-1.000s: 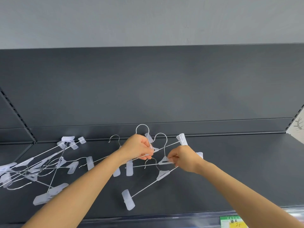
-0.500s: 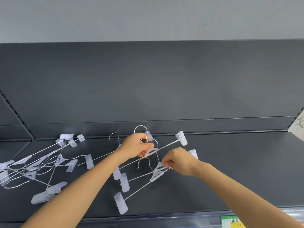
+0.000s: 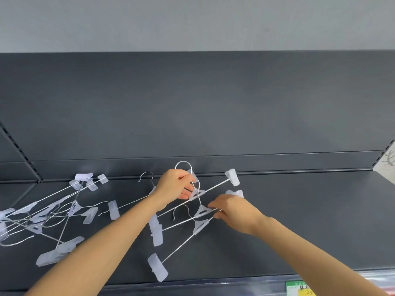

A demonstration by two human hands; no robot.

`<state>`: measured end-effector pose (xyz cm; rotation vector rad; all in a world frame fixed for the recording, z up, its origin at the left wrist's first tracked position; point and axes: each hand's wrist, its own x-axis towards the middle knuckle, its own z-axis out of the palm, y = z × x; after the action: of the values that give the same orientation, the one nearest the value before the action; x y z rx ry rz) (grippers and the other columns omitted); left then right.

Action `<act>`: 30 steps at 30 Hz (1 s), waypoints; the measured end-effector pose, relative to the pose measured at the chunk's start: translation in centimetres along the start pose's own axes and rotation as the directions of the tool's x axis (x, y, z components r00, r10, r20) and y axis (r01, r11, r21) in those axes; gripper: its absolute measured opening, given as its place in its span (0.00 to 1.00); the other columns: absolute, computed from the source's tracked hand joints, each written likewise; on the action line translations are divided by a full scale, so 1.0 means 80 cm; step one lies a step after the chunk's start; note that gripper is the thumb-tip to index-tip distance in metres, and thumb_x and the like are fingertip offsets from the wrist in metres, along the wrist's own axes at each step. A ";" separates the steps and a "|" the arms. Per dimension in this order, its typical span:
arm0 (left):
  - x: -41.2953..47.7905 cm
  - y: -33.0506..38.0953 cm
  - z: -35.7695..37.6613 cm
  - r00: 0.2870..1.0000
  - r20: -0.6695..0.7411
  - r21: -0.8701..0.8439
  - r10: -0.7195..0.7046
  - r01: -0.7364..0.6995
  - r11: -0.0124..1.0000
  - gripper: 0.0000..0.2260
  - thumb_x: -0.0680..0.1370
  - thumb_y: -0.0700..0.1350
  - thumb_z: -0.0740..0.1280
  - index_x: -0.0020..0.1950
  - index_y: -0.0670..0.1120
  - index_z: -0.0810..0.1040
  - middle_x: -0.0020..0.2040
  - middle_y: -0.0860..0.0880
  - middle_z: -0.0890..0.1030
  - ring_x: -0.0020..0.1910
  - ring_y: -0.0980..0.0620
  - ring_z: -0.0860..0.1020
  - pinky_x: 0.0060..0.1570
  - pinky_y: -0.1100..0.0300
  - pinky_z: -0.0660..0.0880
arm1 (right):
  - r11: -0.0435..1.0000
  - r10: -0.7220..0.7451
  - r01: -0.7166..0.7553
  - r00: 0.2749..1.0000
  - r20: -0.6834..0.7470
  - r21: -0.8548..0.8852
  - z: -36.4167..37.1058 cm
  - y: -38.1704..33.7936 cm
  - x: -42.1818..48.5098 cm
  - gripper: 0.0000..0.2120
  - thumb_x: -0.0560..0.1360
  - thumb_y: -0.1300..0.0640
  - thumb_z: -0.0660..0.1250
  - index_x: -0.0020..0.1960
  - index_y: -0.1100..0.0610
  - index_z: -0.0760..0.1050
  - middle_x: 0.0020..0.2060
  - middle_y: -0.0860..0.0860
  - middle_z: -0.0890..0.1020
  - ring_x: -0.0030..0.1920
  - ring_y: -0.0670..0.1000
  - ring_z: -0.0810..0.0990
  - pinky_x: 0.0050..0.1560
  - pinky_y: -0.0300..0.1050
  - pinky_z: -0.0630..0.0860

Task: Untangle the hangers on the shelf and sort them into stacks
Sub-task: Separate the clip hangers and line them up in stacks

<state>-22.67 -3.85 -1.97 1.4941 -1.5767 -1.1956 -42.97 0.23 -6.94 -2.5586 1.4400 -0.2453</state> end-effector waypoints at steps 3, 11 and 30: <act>0.007 -0.003 -0.008 0.994 -0.106 0.009 0.028 -0.027 1.000 0.09 0.77 0.40 0.63 0.45 0.41 0.83 0.40 0.38 0.83 0.32 0.49 0.81 0.36 0.58 0.81 | 0.999 -0.038 0.036 0.998 -0.055 -0.038 0.004 0.006 -0.013 0.14 0.78 0.58 0.61 0.63 0.54 0.74 0.59 0.50 0.76 0.59 0.54 0.73 0.54 0.49 0.75; 0.011 -0.010 -0.016 0.985 -0.167 0.019 0.041 -0.038 0.999 0.09 0.78 0.40 0.62 0.44 0.42 0.82 0.39 0.40 0.83 0.34 0.47 0.81 0.35 0.59 0.81 | 0.838 0.332 -0.322 0.942 0.056 0.440 0.007 -0.012 -0.014 0.08 0.75 0.60 0.63 0.51 0.63 0.76 0.44 0.58 0.80 0.44 0.56 0.80 0.50 0.48 0.78; 0.011 0.004 -0.015 0.985 -0.156 -0.028 0.072 -0.078 0.997 0.09 0.78 0.40 0.62 0.45 0.39 0.82 0.39 0.38 0.83 0.32 0.48 0.80 0.37 0.56 0.81 | -0.026 0.633 -0.390 0.706 0.317 0.921 -0.016 -0.051 0.000 0.03 0.74 0.68 0.63 0.42 0.66 0.75 0.41 0.65 0.83 0.40 0.58 0.85 0.39 0.46 0.82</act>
<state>-21.86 -4.95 -1.32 1.4563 -1.4886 -1.0333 -39.92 2.17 -4.71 -0.8156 1.4375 -0.9471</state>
